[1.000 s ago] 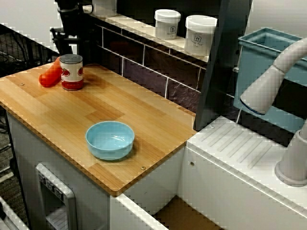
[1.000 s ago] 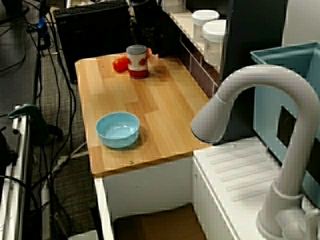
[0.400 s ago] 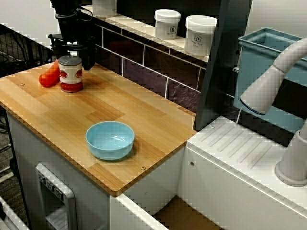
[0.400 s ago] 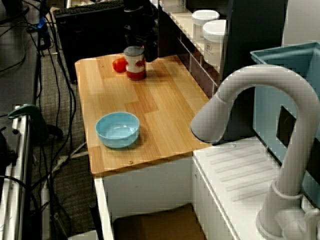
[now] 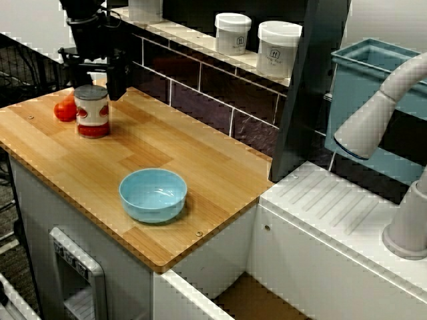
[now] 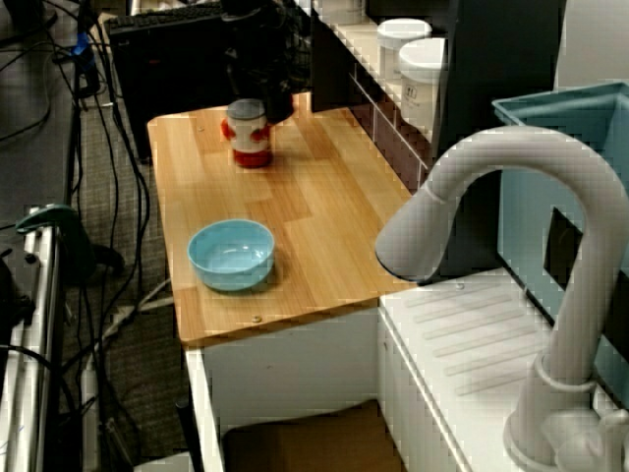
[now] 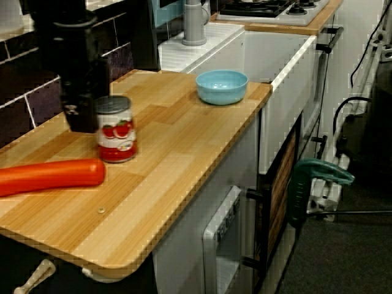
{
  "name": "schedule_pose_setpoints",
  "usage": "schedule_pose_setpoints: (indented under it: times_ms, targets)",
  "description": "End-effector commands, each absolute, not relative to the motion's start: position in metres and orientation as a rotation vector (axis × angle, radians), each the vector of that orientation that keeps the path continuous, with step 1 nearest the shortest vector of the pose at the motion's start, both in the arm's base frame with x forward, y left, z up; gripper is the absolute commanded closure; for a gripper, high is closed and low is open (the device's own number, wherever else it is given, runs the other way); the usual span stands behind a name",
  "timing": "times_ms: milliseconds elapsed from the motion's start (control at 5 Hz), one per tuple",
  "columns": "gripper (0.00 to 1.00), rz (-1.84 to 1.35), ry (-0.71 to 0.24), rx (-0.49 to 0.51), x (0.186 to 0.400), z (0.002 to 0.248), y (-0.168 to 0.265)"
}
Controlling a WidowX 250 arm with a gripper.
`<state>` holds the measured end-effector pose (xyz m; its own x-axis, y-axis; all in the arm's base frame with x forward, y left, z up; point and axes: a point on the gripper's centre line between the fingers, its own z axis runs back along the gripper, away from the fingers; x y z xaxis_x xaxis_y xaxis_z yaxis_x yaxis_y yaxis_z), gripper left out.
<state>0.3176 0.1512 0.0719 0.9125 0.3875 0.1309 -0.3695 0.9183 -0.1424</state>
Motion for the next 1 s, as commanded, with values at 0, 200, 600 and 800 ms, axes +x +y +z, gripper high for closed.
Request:
schedule_pose_setpoints:
  times_ms: [0,200,600,800]
  targets:
    - [0.0,0.352,-0.236,-0.083,0.289,0.087,0.138]
    - [0.0,0.344,-0.237,-0.083,0.277,0.084,0.133]
    - [0.0,0.33,-0.231,-0.086,0.261,0.083,0.127]
    - [0.0,0.326,-0.231,-0.088,0.258,0.083,0.126]
